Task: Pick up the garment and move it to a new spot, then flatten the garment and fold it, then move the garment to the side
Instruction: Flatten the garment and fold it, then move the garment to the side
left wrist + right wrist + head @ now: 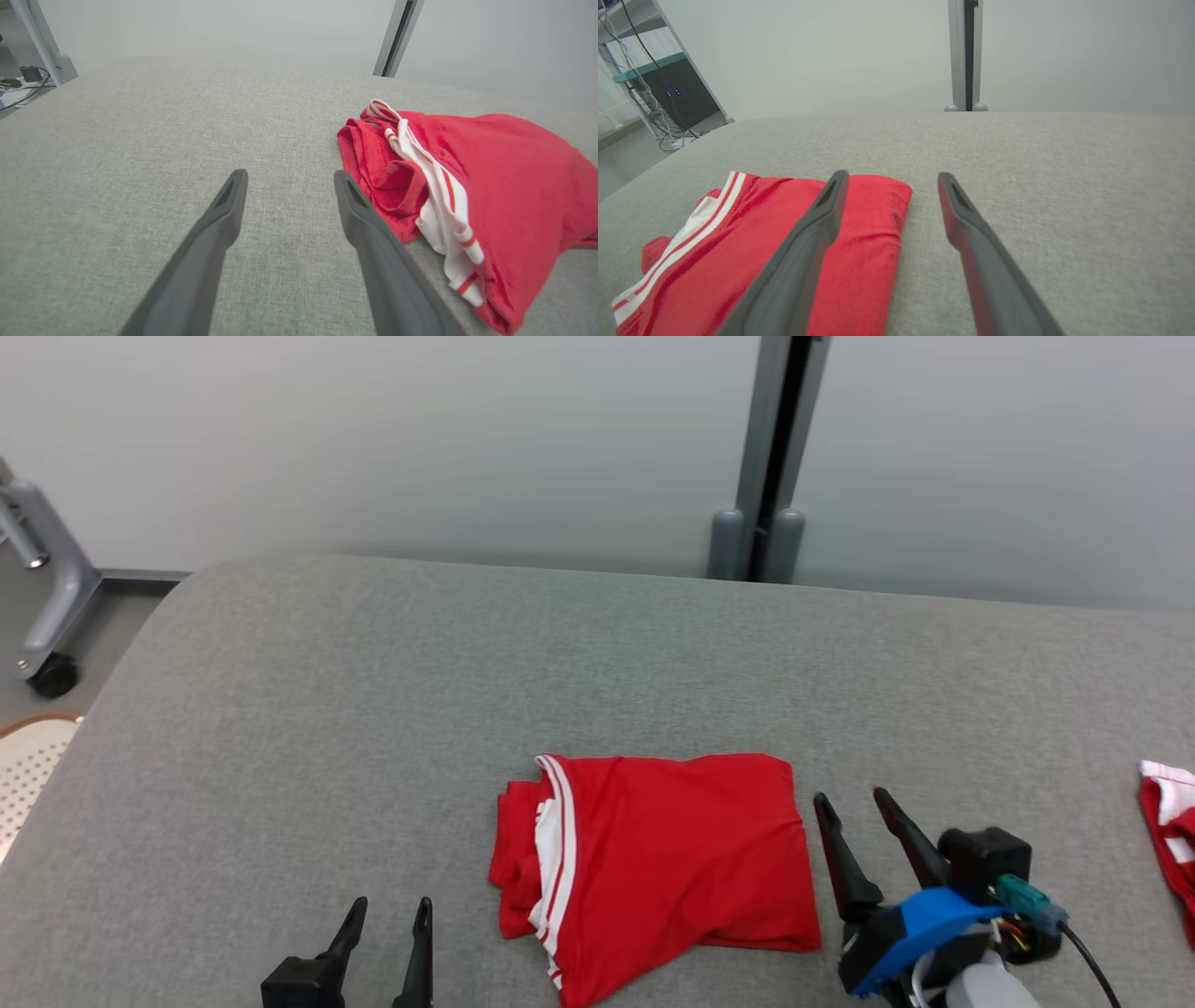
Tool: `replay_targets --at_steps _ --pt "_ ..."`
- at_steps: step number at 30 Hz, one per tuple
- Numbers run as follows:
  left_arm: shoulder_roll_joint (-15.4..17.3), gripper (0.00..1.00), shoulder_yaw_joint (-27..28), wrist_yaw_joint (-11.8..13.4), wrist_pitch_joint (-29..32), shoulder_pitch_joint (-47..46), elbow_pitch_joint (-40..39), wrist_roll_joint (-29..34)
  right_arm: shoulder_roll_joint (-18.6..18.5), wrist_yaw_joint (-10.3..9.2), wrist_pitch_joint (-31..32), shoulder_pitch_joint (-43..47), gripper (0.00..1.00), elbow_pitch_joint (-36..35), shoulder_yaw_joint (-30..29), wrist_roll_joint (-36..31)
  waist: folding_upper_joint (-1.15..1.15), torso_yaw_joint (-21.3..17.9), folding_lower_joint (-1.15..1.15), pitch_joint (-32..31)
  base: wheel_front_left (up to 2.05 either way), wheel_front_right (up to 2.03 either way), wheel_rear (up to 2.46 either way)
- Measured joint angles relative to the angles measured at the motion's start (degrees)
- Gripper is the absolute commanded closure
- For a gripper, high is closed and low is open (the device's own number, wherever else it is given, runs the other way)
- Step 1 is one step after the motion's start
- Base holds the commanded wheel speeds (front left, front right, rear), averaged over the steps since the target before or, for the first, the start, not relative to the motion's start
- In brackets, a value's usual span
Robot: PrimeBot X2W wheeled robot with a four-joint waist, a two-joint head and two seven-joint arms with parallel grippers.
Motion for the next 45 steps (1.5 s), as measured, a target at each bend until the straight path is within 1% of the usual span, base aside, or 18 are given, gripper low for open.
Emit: replay_targets --at_steps 5,13,20,27,31,35,40,45 --pt "0.0 0.0 0.87 0.0 0.01 0.03 -0.69 0.41 -0.01 0.0 0.0 3.55 0.0 -1.71 -4.78 -3.83 0.0 -2.58 0.0 -0.65 0.0 0.0 0.0" --pt "0.02 0.0 1.29 0.08 0.0 2.16 -2.76 -0.11 0.0 0.0 0.0 8.71 0.0 -2.86 -7.47 -6.41 0.0 -5.35 0.0 -1.77 0.0 0.0 0.0" --pt "0.01 0.0 1.02 0.35 0.0 3.31 -3.85 -0.91 -0.01 0.0 0.0 9.99 0.0 -3.35 -8.03 -6.67 0.0 -6.54 0.0 -2.1 0.0 0.0 0.0" --pt "0.01 0.0 0.38 0.35 0.0 3.04 -3.93 -0.64 -0.02 0.0 0.0 9.47 0.0 -2.86 -6.76 -6.19 0.0 -5.86 0.0 -1.72 0.0 0.0 0.0" --pt "0.0 0.0 -0.66 0.34 0.0 2.88 -3.85 -0.63 0.0 0.0 0.0 7.13 0.0 -0.11 -4.03 -5.58 0.0 -4.46 0.0 -1.26 0.0 0.0 0.0" --pt "0.01 0.0 -1.0 0.32 0.0 2.4 -3.45 -0.44 0.0 0.0 -0.01 1.75 0.0 3.47 -1.36 -4.76 0.0 -2.39 0.0 -0.55 0.0 0.0 0.0" --pt "0.01 0.0 -0.89 0.22 0.0 1.74 -3.0 0.08 0.01 0.0 0.47 -4.72 0.0 11.81 0.31 -3.94 0.0 1.0 0.01 0.52 0.0 0.0 0.0" --pt "0.03 0.0 -0.65 0.04 0.01 1.69 -2.68 0.4 0.01 0.0 3.41 -8.32 0.0 21.93 -0.93 -5.03 0.0 3.99 0.01 1.57 0.0 0.0 0.0"
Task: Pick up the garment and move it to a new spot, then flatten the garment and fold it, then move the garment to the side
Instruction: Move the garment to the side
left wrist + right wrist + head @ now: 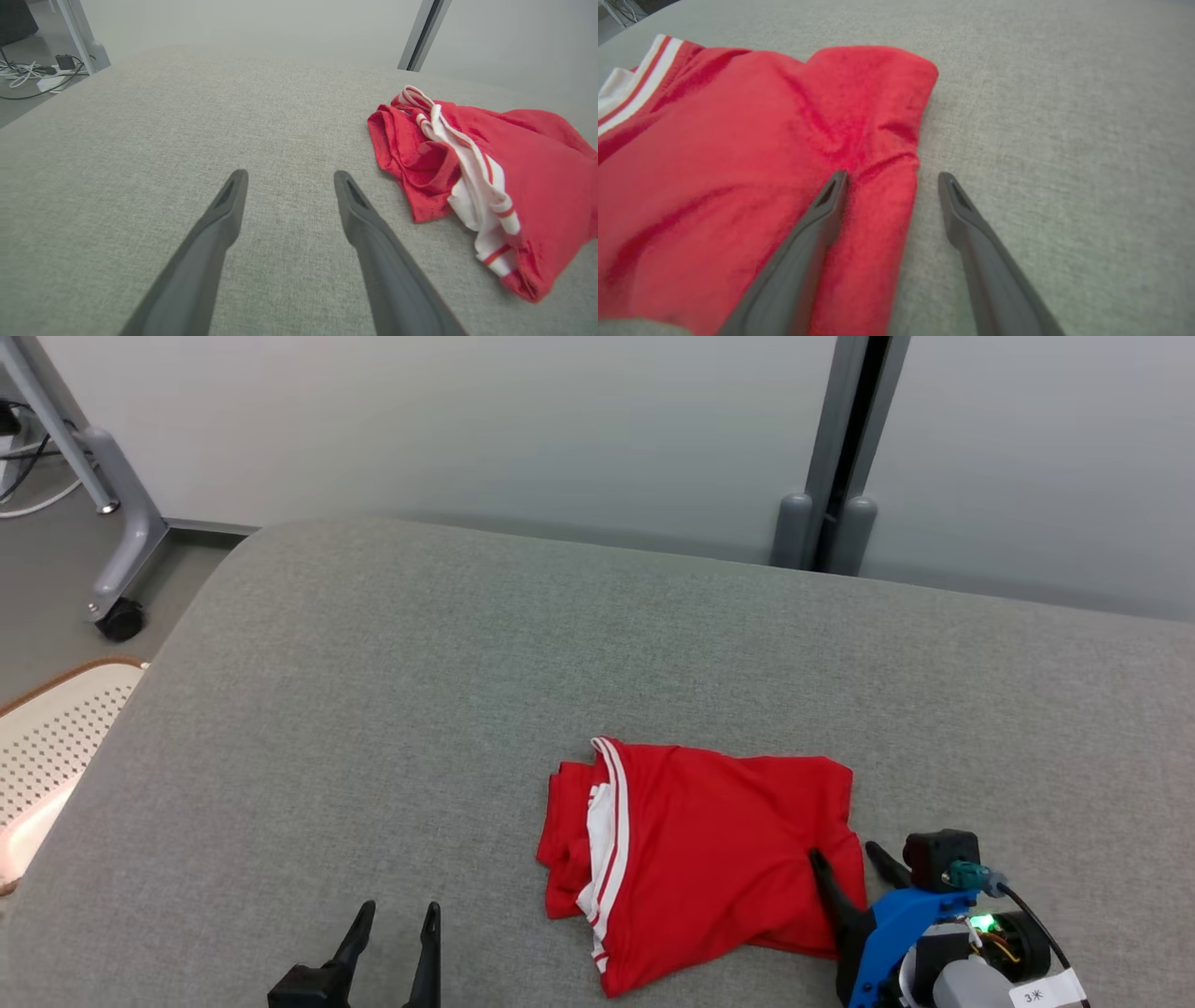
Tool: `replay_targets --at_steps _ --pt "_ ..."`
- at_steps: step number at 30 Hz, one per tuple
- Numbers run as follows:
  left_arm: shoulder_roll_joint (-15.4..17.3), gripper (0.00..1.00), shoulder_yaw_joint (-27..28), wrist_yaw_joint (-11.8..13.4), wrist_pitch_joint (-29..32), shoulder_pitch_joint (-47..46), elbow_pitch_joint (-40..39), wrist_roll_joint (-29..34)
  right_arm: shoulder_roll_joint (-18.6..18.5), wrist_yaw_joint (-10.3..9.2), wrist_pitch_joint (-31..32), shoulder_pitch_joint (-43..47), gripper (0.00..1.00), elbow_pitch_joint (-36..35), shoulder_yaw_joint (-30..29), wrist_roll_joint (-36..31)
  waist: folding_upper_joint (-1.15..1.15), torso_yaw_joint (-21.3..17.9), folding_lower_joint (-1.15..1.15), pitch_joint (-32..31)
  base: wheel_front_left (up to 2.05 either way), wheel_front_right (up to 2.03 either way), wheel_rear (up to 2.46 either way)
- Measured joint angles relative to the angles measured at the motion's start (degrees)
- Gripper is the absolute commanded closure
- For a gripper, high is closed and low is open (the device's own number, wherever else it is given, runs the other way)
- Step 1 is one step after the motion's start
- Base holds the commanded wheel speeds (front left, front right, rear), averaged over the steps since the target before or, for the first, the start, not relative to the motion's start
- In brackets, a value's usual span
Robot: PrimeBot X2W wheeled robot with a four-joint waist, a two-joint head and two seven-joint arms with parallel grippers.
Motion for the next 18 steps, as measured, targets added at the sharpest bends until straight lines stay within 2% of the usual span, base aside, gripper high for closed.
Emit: replay_targets --at_steps 1,2,3,4,10,18 --pt "0.0 0.0 0.04 0.0 0.0 0.0 0.0 0.0 0.0 0.0 -0.02 -0.24 0.0 1.37 -0.07 0.03 0.0 0.45 0.0 0.18 0.0 0.0 0.0" --pt "0.0 0.0 0.09 0.0 0.0 0.0 -0.01 0.0 0.0 0.0 -0.23 -0.58 0.25 2.44 -0.07 0.13 0.0 0.8 0.0 0.38 0.0 0.0 0.0" --pt "0.0 0.0 0.11 0.0 0.0 0.0 0.0 0.0 0.0 0.0 -0.69 -1.02 0.89 3.28 -0.08 0.43 0.0 1.04 0.0 0.55 0.0 0.0 0.0" --pt "-0.01 0.0 0.18 0.0 -0.01 0.0 0.0 0.0 -0.01 0.0 -1.14 -1.41 1.0 3.91 -0.02 1.13 0.0 1.17 0.0 0.68 0.0 0.0 0.0" --pt "0.01 0.0 0.98 -0.01 -0.01 0.01 -0.19 0.16 0.42 0.09 -3.07 -2.64 1.0 6.36 0.0 1.52 0.0 -1.26 0.0 0.71 0.0 0.0 0.0" --pt "0.0 0.0 -1.03 -0.03 -0.01 -1.25 -1.26 -0.57 0.24 0.05 -3.38 -2.71 1.0 4.31 -2.05 0.2 0.0 -10.59 -0.01 1.6 0.0 0.0 0.0"
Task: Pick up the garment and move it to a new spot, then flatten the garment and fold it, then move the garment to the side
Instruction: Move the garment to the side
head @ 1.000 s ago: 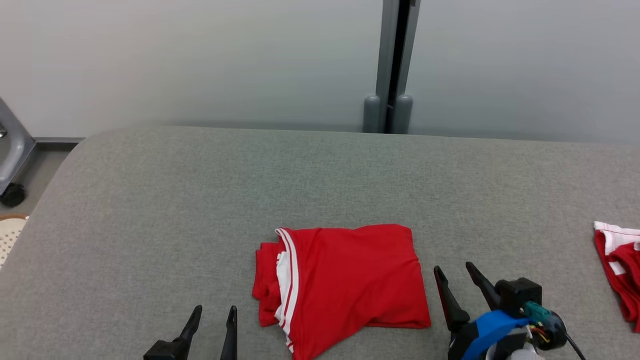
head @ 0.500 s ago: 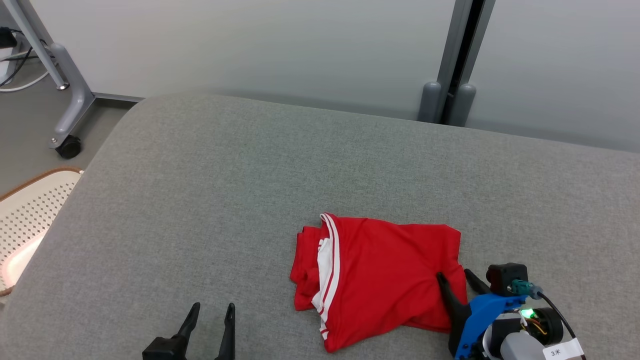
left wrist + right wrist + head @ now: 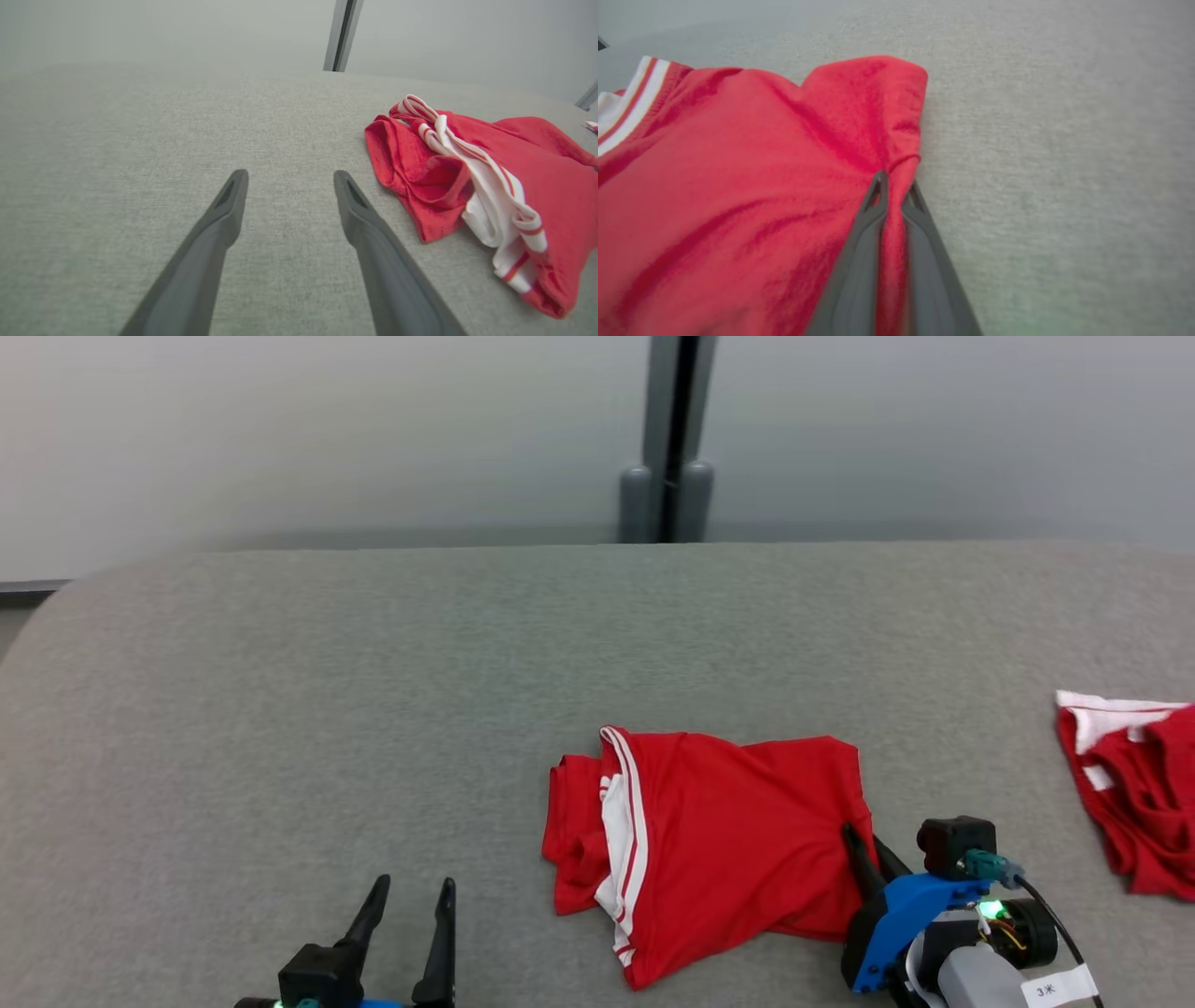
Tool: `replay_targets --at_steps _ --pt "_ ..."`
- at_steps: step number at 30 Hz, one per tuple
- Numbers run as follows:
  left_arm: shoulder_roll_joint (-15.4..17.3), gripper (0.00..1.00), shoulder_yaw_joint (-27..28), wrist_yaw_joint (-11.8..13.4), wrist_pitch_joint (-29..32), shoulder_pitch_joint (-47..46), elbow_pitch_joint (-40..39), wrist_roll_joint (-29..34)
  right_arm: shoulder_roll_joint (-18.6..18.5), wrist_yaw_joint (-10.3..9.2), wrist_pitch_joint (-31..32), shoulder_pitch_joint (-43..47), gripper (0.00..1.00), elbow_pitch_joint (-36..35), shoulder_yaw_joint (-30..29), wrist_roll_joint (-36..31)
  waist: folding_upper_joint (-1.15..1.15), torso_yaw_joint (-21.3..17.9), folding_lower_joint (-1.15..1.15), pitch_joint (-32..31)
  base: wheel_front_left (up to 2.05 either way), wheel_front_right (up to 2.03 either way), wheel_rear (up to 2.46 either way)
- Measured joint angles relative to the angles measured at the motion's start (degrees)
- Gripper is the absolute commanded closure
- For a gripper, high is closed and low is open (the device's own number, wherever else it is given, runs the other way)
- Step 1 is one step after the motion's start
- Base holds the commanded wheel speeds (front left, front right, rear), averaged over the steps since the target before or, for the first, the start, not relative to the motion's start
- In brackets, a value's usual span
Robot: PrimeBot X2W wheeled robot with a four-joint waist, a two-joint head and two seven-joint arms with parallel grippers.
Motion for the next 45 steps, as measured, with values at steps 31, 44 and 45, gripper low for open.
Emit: replay_targets --at_steps 31,44,45 --pt "1.02 0.0 -8.77 -0.01 0.01 -3.43 -1.48 -3.38 -0.18 -0.03 0.04 -2.59 1.0 -7.84 -3.59 -7.51 0.0 -24.46 0.0 4.32 0.0 0.0 0.0" --pt "3.76 0.0 -7.32 -0.01 0.0 -5.62 -1.51 -3.37 -10.82 -0.03 7.94 -17.52 0.71 -10.49 -26.86 -31.39 0.0 -18.32 0.0 9.25 0.0 0.0 0.0" --pt "3.8 0.0 -7.13 -0.01 0.0 -5.69 -1.49 -3.39 -10.84 -0.03 8.99 -17.52 0.22 -11.2 -29.24 -33.49 0.0 -17.89 0.0 9.57 0.0 0.0 0.0"
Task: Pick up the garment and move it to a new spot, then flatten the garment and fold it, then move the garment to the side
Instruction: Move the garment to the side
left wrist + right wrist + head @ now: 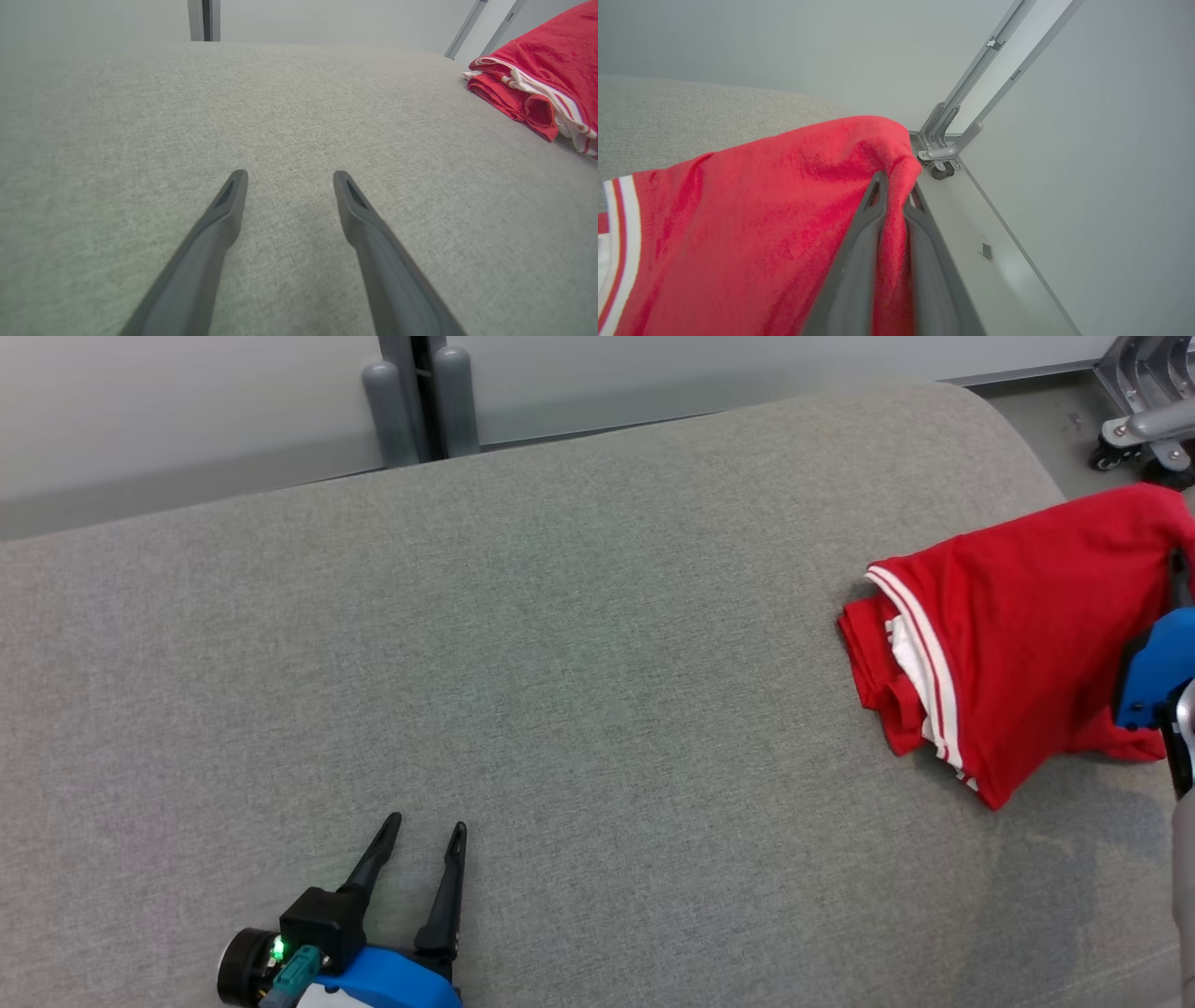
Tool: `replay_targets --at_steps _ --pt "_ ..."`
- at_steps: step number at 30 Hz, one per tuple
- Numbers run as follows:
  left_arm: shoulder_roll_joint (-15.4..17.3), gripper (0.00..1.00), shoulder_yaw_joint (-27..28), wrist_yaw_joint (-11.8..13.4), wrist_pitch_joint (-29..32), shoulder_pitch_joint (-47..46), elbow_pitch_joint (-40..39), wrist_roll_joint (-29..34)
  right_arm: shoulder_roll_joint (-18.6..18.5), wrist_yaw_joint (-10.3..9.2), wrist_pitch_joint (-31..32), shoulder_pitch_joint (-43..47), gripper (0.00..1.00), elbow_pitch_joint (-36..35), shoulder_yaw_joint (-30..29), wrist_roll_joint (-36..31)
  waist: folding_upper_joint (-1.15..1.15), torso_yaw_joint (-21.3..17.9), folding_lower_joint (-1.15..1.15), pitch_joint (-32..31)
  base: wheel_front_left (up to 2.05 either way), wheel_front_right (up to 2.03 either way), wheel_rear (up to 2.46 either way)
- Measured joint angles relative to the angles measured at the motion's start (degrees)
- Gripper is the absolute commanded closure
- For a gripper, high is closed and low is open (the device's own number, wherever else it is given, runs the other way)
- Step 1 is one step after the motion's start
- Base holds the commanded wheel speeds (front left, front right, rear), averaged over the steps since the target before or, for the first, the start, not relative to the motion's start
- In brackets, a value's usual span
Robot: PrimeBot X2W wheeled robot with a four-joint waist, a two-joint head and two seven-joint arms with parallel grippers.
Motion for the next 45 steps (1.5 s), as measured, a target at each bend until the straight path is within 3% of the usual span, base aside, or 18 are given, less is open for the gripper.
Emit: replay_targets --at_steps 1,5,11,18,23,27,35,45 --pt "-0.02 0.0 0.4 0.0 0.01 0.0 -0.01 -0.02 0.16 0.0 0.9 0.04 0.0 -0.63 -2.41 -1.68 0.0 0.36 0.0 0.28 0.0 0.0 0.0" --pt "-0.04 0.0 1.31 0.0 0.01 -0.25 -0.1 -0.07 3.14 -0.01 0.93 0.18 0.0 -3.41 -9.05 -7.27 0.0 1.15 0.0 0.91 0.0 0.0 0.0" --pt "0.16 0.0 2.94 0.0 0.01 -0.9 -0.15 -0.05 7.6 -0.01 -6.37 0.02 0.0 -1.26 -11.59 -8.51 0.0 0.89 0.0 0.52 0.0 0.0 0.0" --pt "-0.88 0.0 7.34 0.0 0.01 -1.05 -0.43 0.05 10.27 -0.01 -8.93 -0.26 0.0 2.0 -1.82 -2.57 0.0 2.43 0.0 -0.73 0.0 0.0 0.0" --pt "-1.54 0.0 9.48 0.0 0.0 -1.11 -0.3 0.45 10.57 -0.01 -8.98 4.59 0.0 -1.55 10.76 12.09 0.0 5.63 0.0 -1.8 0.0 0.0 0.0" --pt "-1.85 0.0 11.48 0.0 0.0 -1.05 -0.25 0.7 10.62 -0.01 -8.98 10.9 0.0 -5.01 17.27 19.31 0.0 8.68 0.0 -2.61 0.0 0.0 0.0" --pt "-3.03 0.0 15.58 0.0 0.0 0.42 1.1 0.4 10.66 -0.01 -8.96 18.74 0.0 -10.26 21.56 26.68 0.0 13.85 -0.01 -4.3 0.0 0.0 0.0" --pt "-3.6 0.0 18.17 0.0 0.01 2.1 1.55 -0.42 10.61 -0.01 -8.98 25.01 0.0 -13.49 23.79 30.45 0.0 15.85 -0.01 -7.83 0.0 0.0 0.0"
